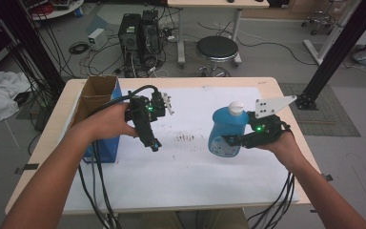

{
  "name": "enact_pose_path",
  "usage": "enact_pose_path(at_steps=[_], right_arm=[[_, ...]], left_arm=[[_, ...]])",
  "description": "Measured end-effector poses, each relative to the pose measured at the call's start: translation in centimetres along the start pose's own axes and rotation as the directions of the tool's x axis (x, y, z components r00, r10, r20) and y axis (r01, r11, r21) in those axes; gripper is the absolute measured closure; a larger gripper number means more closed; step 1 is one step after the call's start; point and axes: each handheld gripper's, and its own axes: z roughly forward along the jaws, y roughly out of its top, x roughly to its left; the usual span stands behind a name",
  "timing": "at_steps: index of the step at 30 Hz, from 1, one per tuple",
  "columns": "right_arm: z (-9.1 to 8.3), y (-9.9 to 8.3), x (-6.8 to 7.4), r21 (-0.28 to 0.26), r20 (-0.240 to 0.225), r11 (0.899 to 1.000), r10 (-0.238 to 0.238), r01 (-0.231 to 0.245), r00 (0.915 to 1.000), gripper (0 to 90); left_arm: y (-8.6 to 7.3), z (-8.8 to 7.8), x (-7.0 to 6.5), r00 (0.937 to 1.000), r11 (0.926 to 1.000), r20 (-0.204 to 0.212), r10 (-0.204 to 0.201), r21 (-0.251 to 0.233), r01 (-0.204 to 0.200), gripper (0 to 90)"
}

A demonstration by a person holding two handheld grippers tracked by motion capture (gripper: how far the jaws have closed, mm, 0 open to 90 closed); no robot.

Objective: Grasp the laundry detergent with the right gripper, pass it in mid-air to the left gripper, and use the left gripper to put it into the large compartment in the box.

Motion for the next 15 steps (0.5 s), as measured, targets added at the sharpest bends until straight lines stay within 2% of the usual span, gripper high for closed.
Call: enact_pose_path(at_steps=[5,11,15], right_arm=[[1.8,-0.1,-0.5,0.015,-0.041,1.0,-0.018,0.019,0.999,45.9],[3.3,-0.1,-0.7,0.007,-0.094,0.999,-0.044,0.045,0.9946,45.9],[4.2,-0.2,-0.6,0.016,-0.109,0.998,-0.056,0.058,0.9925,45.9]], left_arm=[[0.8,-0.6,-0.2,0.9997,0.9997,0.008,0.023,0.002,-0.023,10.3],[1.9,-0.9,-0.3,0.9991,0.9992,0.017,0.039,-0.002,-0.039,10.3],[2.5,-0.8,-0.4,0.9983,0.9986,0.026,0.053,0.003,-0.053,10.3]])
